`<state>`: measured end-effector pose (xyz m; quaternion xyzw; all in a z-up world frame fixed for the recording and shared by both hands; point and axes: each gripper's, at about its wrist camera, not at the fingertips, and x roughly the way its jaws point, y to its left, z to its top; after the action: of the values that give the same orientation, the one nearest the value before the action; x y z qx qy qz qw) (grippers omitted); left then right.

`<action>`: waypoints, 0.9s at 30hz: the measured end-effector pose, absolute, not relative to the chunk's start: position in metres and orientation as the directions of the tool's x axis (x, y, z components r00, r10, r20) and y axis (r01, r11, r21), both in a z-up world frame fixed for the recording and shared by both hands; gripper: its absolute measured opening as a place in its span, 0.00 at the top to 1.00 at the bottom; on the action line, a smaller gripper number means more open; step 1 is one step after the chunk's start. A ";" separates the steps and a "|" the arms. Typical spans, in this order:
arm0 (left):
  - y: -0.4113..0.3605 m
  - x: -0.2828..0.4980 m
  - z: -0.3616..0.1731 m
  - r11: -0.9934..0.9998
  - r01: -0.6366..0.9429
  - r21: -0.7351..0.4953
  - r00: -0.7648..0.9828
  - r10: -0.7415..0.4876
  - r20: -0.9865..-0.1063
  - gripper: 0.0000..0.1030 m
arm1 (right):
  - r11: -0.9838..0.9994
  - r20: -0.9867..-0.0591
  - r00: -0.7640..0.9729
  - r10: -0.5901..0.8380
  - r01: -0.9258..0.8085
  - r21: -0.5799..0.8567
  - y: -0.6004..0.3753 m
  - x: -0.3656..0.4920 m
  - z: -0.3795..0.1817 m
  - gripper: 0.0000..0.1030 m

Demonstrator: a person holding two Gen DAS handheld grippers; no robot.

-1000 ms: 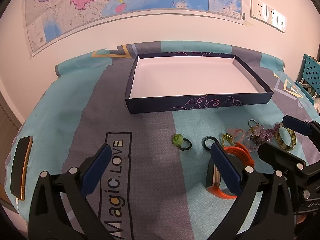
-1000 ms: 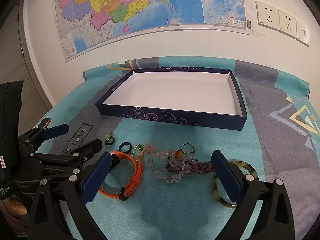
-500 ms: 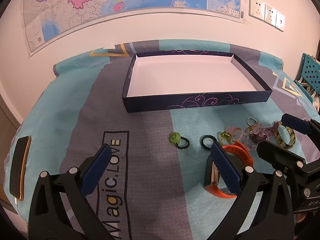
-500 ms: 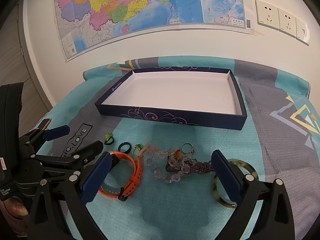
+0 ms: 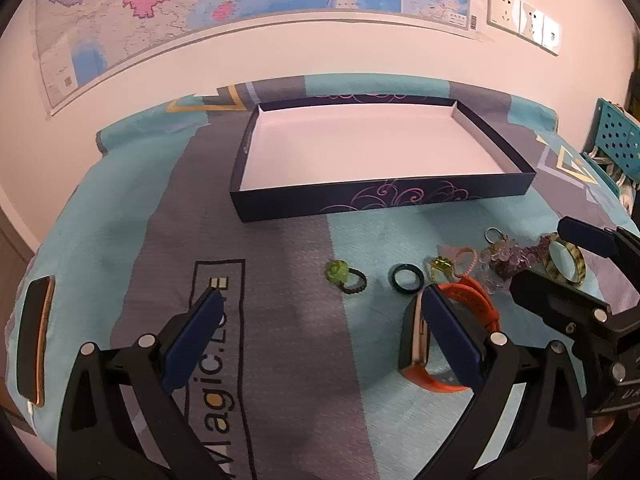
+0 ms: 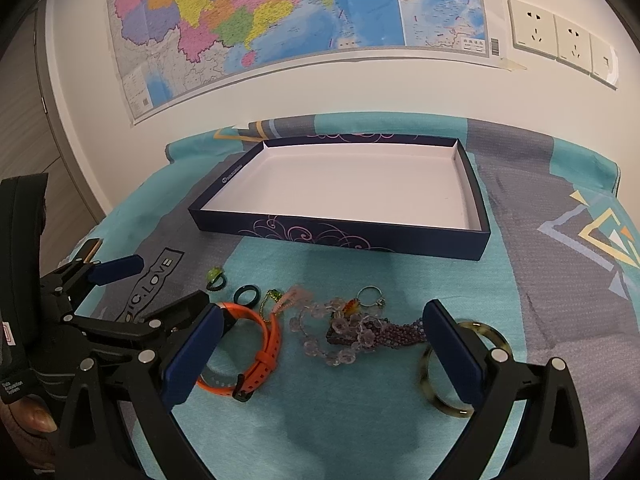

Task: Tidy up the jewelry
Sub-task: 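Grasp the orange watch band with the left tool while the right tool grasps the tortoiseshell bangle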

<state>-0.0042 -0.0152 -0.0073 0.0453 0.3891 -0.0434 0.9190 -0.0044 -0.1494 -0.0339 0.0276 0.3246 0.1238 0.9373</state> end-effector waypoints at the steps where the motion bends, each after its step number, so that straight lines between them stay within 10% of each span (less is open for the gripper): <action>1: -0.015 -0.004 -0.008 0.991 0.125 0.045 0.690 -0.054 -0.722 0.05 | 0.968 -0.602 0.758 0.250 -0.214 0.133 -0.151 -0.004 -0.034 0.07; 9: -0.020 -0.008 -0.015 0.977 0.209 0.041 0.657 -0.110 -0.746 0.07 | 0.982 -0.624 0.758 0.189 -0.143 0.124 -0.181 -0.006 -0.039 0.07; 17: -0.031 -0.010 -0.016 0.951 0.310 -0.011 0.620 -0.211 -0.756 0.29 | 0.989 -0.652 0.746 0.134 -0.062 0.133 -0.225 -0.009 -0.046 0.12; 27: -0.031 -0.014 -0.023 0.915 0.397 -0.076 0.538 -0.298 -0.788 0.66 | 0.990 -0.699 0.705 0.120 -0.037 0.133 -0.247 0.003 -0.060 0.43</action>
<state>-0.0136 -0.0309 -0.0233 0.0562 0.4377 -0.1986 0.8751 0.0028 -0.2475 -0.0599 0.0545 0.3820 0.0428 0.9216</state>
